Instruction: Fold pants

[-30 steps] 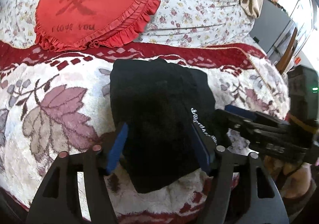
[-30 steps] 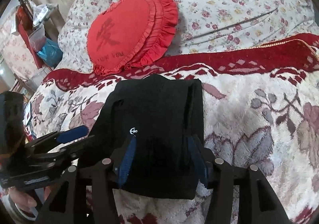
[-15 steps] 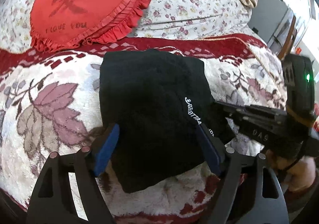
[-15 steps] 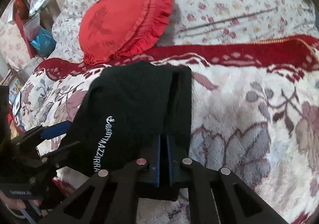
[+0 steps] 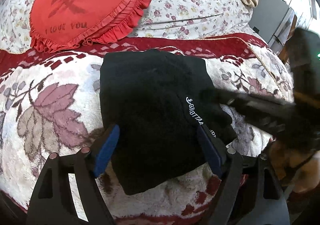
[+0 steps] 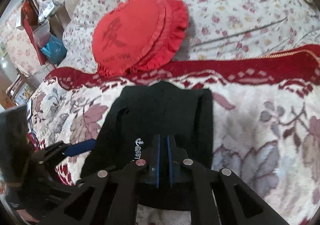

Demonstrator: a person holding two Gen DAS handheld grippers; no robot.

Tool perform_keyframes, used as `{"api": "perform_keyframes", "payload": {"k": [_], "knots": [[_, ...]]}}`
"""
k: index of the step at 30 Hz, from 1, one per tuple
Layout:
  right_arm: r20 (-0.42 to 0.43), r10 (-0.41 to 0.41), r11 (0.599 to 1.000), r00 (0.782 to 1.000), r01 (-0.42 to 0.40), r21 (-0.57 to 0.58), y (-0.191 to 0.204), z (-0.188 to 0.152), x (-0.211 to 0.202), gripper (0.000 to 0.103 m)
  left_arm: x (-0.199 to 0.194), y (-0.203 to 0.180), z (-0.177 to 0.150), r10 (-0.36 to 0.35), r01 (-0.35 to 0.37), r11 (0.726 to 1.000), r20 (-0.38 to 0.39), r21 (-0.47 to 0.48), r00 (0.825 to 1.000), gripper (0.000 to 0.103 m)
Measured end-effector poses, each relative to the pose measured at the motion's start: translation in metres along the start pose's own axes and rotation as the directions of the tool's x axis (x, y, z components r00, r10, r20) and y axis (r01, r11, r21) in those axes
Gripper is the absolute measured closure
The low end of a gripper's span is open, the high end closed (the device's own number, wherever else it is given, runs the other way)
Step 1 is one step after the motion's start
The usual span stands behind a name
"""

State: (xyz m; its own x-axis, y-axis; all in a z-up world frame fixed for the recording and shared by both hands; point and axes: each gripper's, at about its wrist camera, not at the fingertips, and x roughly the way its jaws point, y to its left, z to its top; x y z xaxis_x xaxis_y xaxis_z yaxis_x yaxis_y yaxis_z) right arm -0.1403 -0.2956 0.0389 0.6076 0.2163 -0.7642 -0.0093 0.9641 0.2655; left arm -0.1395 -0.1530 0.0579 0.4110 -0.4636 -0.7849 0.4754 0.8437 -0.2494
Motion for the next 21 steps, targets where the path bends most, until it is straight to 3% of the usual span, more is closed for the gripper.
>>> {"api": "perform_keyframes", "payload": {"k": [2, 8, 14, 15, 16, 18, 21], "knots": [[-0.054, -0.034, 0.999, 0.998, 0.034, 0.008, -0.006, -0.007, 0.018, 0.097, -0.002, 0.001, 0.0, -0.006, 0.006, 1.0, -0.001, -0.002, 1.0, 0.024], [-0.053, -0.064, 0.997, 0.997, 0.066, 0.036, -0.021, -0.01, 0.007, 0.097, -0.013, 0.01, 0.006, -0.021, 0.021, 0.999, 0.014, -0.043, 1.0, 0.024], [-0.031, -0.018, 0.997, 0.999, 0.021, 0.08, -0.031, -0.01, -0.002, 0.094, -0.019, 0.024, 0.013, -0.032, 0.035, 0.994, 0.032, -0.099, 0.999, 0.024], [-0.03, -0.017, 0.996, 0.999, 0.02, 0.087, -0.032, -0.01, -0.002, 0.086, -0.019, 0.026, 0.014, -0.032, 0.035, 0.994, 0.031, -0.104, 0.999, 0.024], [-0.032, -0.021, 0.995, 0.999, 0.024, 0.094, -0.032, -0.01, -0.001, 0.07, -0.018, 0.028, 0.015, -0.032, 0.035, 0.994, 0.028, -0.106, 0.999, 0.024], [-0.028, -0.021, 0.993, 0.999, 0.024, 0.119, -0.034, -0.011, -0.001, 0.049, -0.018, 0.032, 0.016, -0.04, 0.042, 0.992, 0.023, -0.116, 0.999, 0.024], [-0.009, 0.009, 0.986, 1.0, -0.008, 0.166, -0.041, -0.011, -0.001, 0.048, -0.016, 0.041, 0.018, -0.08, 0.083, 0.985, 0.026, -0.151, 0.996, 0.022]]}}
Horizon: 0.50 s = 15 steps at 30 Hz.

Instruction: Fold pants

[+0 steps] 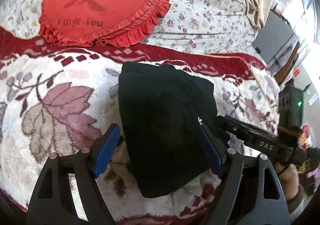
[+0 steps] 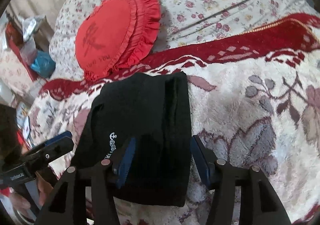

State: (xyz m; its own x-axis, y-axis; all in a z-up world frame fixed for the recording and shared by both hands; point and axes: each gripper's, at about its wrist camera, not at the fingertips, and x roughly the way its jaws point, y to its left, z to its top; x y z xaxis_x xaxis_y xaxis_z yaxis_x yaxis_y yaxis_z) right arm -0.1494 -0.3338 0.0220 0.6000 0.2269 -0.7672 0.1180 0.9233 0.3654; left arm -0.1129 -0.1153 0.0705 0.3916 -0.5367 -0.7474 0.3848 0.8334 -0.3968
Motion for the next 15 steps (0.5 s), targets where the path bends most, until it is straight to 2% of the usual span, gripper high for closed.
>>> {"api": "perform_keyframes", "payload": {"k": [5, 7, 10, 15], "knots": [[0.005, 0.007, 1.0, 1.0, -0.007, 0.02, -0.008, 0.004, 0.006, 0.04, 0.008, 0.023, 0.006, -0.071, 0.069, 0.992, -0.02, -0.107, 0.997, 0.022], [0.001, 0.026, 0.999, 1.0, -0.026, 0.022, -0.011, 0.007, 0.011, 0.031, 0.012, 0.029, 0.007, -0.081, 0.076, 0.988, -0.03, -0.136, 0.996, 0.022], [-0.024, 0.041, 0.998, 0.999, -0.04, 0.042, -0.015, 0.009, 0.022, 0.03, 0.023, 0.036, 0.008, -0.108, 0.096, 0.98, -0.057, -0.177, 0.993, 0.022], [-0.026, 0.094, 0.993, 0.995, -0.092, 0.072, -0.02, 0.012, 0.036, 0.026, 0.044, 0.034, 0.005, -0.117, 0.097, 0.979, -0.108, -0.178, 0.987, 0.022]]}}
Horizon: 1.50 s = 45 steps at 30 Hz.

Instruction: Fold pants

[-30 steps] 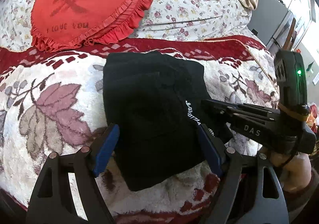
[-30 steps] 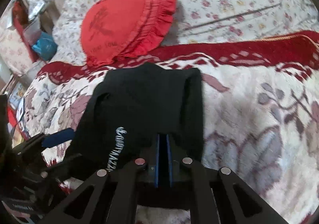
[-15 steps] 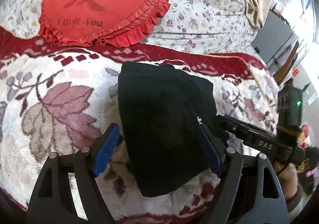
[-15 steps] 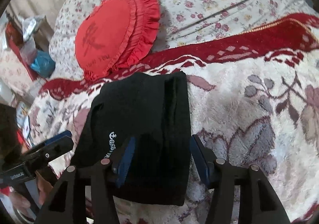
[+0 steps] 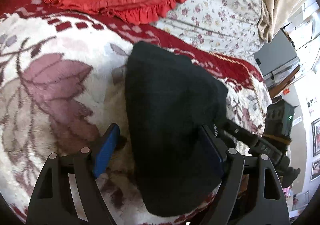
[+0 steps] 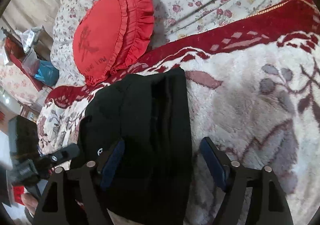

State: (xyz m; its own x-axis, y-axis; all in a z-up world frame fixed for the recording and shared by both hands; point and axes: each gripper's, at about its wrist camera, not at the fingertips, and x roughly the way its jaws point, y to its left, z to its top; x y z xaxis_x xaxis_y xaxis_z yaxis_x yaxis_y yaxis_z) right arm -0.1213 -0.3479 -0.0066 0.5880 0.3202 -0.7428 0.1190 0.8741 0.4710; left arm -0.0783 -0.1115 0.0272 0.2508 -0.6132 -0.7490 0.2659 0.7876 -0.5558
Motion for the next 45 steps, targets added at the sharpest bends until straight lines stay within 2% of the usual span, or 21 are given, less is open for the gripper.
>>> {"api": "perform_keyframes", "payload": {"k": [3, 5, 6, 8, 10, 11, 12, 13, 19, 21, 23, 25, 26, 27, 30, 33, 35, 36, 38, 40, 45], "knots": [[0.02, 0.017, 1.0, 1.0, -0.017, -0.022, 0.001, -0.002, 0.004, 0.024, 0.009, -0.002, -0.001, -0.016, 0.017, 1.0, 0.006, -0.013, 1.0, 0.017], [0.032, 0.025, 0.999, 0.999, -0.024, -0.034, 0.0, -0.003, 0.004, 0.029, 0.012, -0.006, -0.001, -0.02, 0.02, 1.0, 0.018, 0.006, 1.0, 0.017], [0.037, 0.024, 0.999, 0.999, -0.022, -0.041, 0.001, -0.003, 0.004, 0.037, 0.013, -0.009, -0.002, -0.027, 0.027, 0.999, 0.021, 0.026, 0.999, 0.017], [0.052, 0.063, 0.996, 0.997, -0.059, -0.062, 0.008, -0.003, -0.004, 0.068, 0.015, -0.012, -0.003, -0.035, 0.034, 0.998, 0.024, 0.051, 0.999, 0.028], [0.072, 0.047, 0.996, 0.996, -0.041, -0.084, 0.019, -0.002, -0.011, 0.076, 0.011, -0.011, -0.001, -0.033, 0.031, 0.998, 0.031, 0.057, 0.999, 0.043], [0.079, 0.037, 0.994, 0.996, -0.028, -0.105, 0.025, -0.001, -0.014, 0.078, 0.007, -0.009, 0.0, -0.047, 0.045, 0.998, 0.029, 0.052, 0.998, 0.047], [0.086, 0.036, 0.993, 0.996, -0.026, -0.119, 0.032, 0.0, -0.016, 0.079, 0.004, -0.007, 0.003, -0.052, 0.051, 0.998, 0.025, 0.047, 0.998, 0.057], [0.095, 0.049, 0.991, 0.994, -0.037, -0.126, 0.038, 0.003, -0.02, 0.081, -0.003, -0.006, 0.006, -0.057, 0.056, 0.997, 0.024, 0.05, 0.998, 0.061], [0.114, 0.135, 0.975, 0.984, -0.111, -0.194, 0.085, 0.024, -0.018, 0.082, -0.058, 0.002, 0.031, -0.009, -0.004, 0.995, 0.133, 0.099, 0.991, 0.061], [0.109, 0.153, 0.972, 0.982, -0.13, -0.196, 0.097, 0.032, -0.005, 0.082, -0.067, 0.014, 0.043, 0.022, -0.034, 0.996, 0.144, 0.082, 0.989, 0.061], [0.099, 0.165, 0.971, 0.981, -0.144, -0.19, 0.105, 0.038, 0.012, 0.082, -0.064, 0.029, 0.051, 0.085, -0.093, 0.994, 0.132, 0.061, 0.988, 0.06], [0.058, 0.114, 0.976, 0.992, -0.1, -0.194, 0.11, 0.04, 0.038, 0.082, -0.052, 0.046, 0.055, 0.153, -0.156, 0.987, 0.088, 0.03, 0.984, 0.06], [0.013, 0.048, 0.979, 0.999, -0.044, -0.2, 0.111, 0.038, 0.054, 0.082, -0.043, 0.055, 0.054, 0.198, -0.199, 0.98, 0.051, 0.013, 0.979, 0.06], [-0.009, -0.008, 0.979, 1.0, 0.006, -0.204, 0.111, 0.037, 0.063, 0.081, -0.039, 0.065, 0.051, 0.217, -0.217, 0.976, 0.044, -0.006, 0.975, 0.056], [0.01, -0.01, 0.981, 1.0, 0.012, -0.193, 0.107, 0.034, 0.057, 0.082, -0.052, 0.066, 0.046, 0.191, -0.19, 0.982, 0.085, -0.019, 0.978, 0.054], [0.057, -0.012, 0.981, 0.998, 0.023, -0.192, 0.109, 0.043, 0.038, 0.082, -0.074, 0.053, 0.044, 0.235, -0.24, 0.971, 0.172, 0.012, 0.957, 0.054], [0.077, 0.043, 0.978, 0.996, -0.026, -0.208, 0.118, 0.054, 0.027, 0.082, -0.083, 0.048, 0.042, 0.246, -0.256, 0.967, 0.213, 0.016, 0.946, 0.054], [0.074, 0.065, 0.974, 0.995, -0.047, -0.221, 0.123, 0.057, 0.025, 0.082, -0.086, 0.044, 0.042, 0.24, -0.251, 0.968, 0.225, 0.02, 0.944, 0.051], [0.048, 0.114, 0.963, 0.992, -0.099, -0.251, 0.138, 0.064, 0.031, 0.082, -0.084, 0.042, 0.039, 0.235, -0.247, 0.968, 0.22, 0.029, 0.947, 0.049], [0.012, 0.143, 0.955, 0.99, -0.135, -0.263, 0.152, 0.068, 0.045, 0.082, -0.074, 0.042, 0.038, 0.274, -0.288, 0.957, 0.205, 0.044, 0.94, 0.049], [-0.058, 0.085, 0.951, 0.995, -0.099, -0.293, 0.163, 0.073, 0.092, 0.082, -0.051, 0.044, 0.031, 0.327, -0.34, 0.939, 0.168, 0.056, 0.93, 0.049]]}}
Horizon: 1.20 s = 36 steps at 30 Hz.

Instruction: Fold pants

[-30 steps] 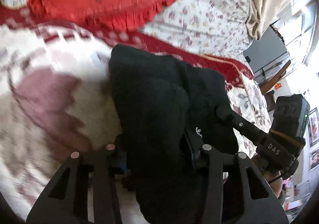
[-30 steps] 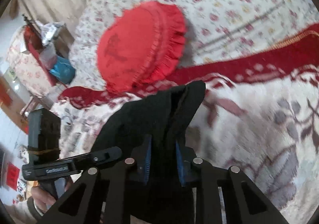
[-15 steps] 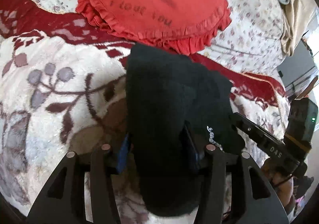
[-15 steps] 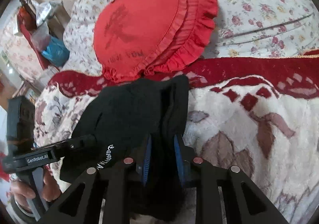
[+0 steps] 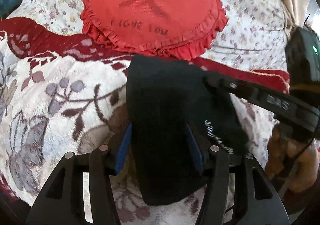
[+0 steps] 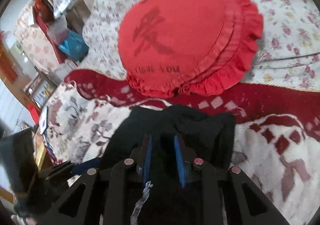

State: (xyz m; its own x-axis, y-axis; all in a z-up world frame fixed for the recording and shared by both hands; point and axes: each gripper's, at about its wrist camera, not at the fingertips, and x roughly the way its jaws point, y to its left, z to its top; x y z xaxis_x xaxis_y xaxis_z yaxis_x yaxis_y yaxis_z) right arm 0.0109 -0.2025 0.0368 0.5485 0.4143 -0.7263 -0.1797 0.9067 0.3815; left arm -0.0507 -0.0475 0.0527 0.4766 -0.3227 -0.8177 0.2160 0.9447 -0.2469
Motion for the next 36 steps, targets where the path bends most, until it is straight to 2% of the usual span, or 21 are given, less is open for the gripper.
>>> {"api": "perform_keyframes", "payload": {"k": [3, 8, 14, 18, 22, 26, 30, 32, 34, 36], "knots": [[-0.023, -0.069, 0.997, 0.997, 0.069, -0.017, -0.009, 0.001, 0.022, 0.082, 0.006, 0.001, -0.001, -0.001, 0.001, 1.0, 0.004, -0.001, 1.0, 0.047], [-0.03, -0.053, 0.999, 0.998, 0.053, 0.001, -0.019, 0.007, 0.032, 0.082, 0.011, -0.001, 0.0, 0.001, -0.001, 1.0, -0.002, -0.011, 1.0, 0.045], [-0.008, -0.074, 0.996, 0.997, 0.074, -0.046, -0.004, -0.007, -0.007, 0.081, 0.005, -0.004, -0.003, 0.016, -0.016, 1.0, 0.002, -0.005, 1.0, 0.045], [-0.009, -0.095, 0.993, 0.995, 0.094, -0.073, 0.004, -0.041, -0.03, 0.081, 0.004, -0.004, -0.006, 0.019, -0.018, 1.0, 0.009, -0.01, 1.0, 0.045], [-0.036, -0.17, 0.981, 0.985, 0.166, -0.104, 0.002, -0.075, -0.026, 0.081, 0.005, -0.005, -0.008, 0.022, -0.022, 1.0, 0.013, -0.008, 1.0, 0.044], [-0.013, -0.162, 0.985, 0.987, 0.161, -0.065, -0.001, -0.077, -0.035, 0.081, -0.002, -0.007, -0.011, 0.046, -0.046, 0.999, 0.046, -0.002, 0.998, 0.044], [0.049, -0.185, 0.979, 0.982, 0.188, -0.073, 0.009, -0.073, -0.054, 0.081, -0.015, -0.01, -0.015, 0.086, -0.088, 0.996, 0.096, 0.013, 0.992, 0.044], [0.074, -0.205, 0.975, 0.976, 0.21, -0.067, 0.012, -0.073, -0.06, 0.077, -0.021, -0.011, -0.017, 0.093, -0.096, 0.995, 0.115, 0.018, 0.989, 0.044], [0.09, -0.207, 0.975, 0.974, 0.213, -0.057, 0.014, -0.074, -0.062, 0.058, -0.025, -0.011, -0.019, 0.097, -0.1, 0.995, 0.126, 0.022, 0.987, 0.044], [0.092, -0.212, 0.975, 0.973, 0.217, -0.048, 0.015, -0.076, -0.064, 0.054, -0.03, -0.011, -0.022, 0.103, -0.108, 0.994, 0.135, 0.03, 0.985, 0.044]]}}
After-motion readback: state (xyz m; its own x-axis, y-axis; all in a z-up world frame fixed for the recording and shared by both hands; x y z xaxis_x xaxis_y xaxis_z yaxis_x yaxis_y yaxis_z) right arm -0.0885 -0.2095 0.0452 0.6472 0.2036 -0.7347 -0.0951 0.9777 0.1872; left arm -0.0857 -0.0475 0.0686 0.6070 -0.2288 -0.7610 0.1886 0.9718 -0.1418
